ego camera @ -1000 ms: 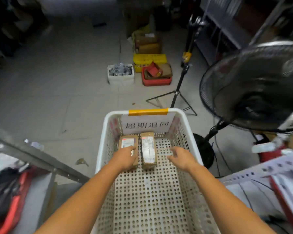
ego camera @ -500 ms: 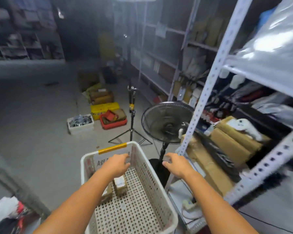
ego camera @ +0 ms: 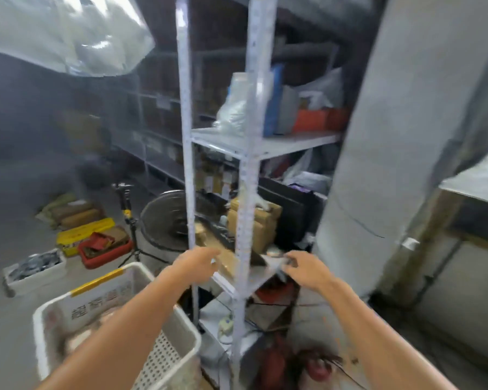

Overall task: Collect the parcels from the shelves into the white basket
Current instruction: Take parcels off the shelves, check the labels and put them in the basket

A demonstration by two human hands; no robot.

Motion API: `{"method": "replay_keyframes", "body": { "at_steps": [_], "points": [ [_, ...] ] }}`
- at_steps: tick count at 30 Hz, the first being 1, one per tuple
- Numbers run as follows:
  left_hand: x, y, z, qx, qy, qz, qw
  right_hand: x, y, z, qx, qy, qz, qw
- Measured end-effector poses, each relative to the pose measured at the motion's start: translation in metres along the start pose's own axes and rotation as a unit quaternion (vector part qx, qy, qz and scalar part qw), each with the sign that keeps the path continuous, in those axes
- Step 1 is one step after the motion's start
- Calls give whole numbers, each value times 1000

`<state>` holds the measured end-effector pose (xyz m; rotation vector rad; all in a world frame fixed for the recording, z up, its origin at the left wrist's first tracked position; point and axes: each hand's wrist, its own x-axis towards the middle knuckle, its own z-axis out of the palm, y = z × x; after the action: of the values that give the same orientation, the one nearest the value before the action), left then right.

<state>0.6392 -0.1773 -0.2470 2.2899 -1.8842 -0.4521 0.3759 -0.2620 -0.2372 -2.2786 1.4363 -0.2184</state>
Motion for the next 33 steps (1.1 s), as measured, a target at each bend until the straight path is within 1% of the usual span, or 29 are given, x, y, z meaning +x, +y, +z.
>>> {"method": "replay_keyframes", "body": {
  "at_steps": [2, 5, 9, 12, 15, 19, 22, 24, 27, 30, 33],
  "points": [
    [15, 63, 3, 21, 4, 61, 998, -31, 52, -40, 11, 33, 59, 998],
    [33, 161, 5, 15, 14, 143, 990, -82, 124, -94, 4, 89, 155, 984],
    [57, 291, 12, 23, -11, 241, 970, -158, 202, -147, -8, 146, 247, 958],
    [68, 379, 26, 26, -31, 329, 944, -212, 242, -173, -8, 188, 316, 930],
    [72, 450, 42, 25, -22, 414, 910, -257, 266, -190, -18, 221, 380, 898],
    [66, 536, 68, 25, -48, 515, 855, -313, 284, -202, -27, 257, 473, 843],
    [56, 589, 85, 39, -45, 592, 804, -352, 284, -202, -14, 283, 545, 789],
    [43, 617, 94, 33, -60, 631, 773, -377, 278, -196, -5, 301, 586, 752],
    [17, 647, 109, 30, -84, 685, 723, -413, 259, -182, -4, 323, 637, 700],
    [-25, 665, 123, -1, -135, 707, 695, -450, 233, -167, 1, 346, 668, 659],
    [-75, 676, 131, -12, -159, 739, 654, -489, 206, -155, -5, 370, 695, 616]
  ]
}}
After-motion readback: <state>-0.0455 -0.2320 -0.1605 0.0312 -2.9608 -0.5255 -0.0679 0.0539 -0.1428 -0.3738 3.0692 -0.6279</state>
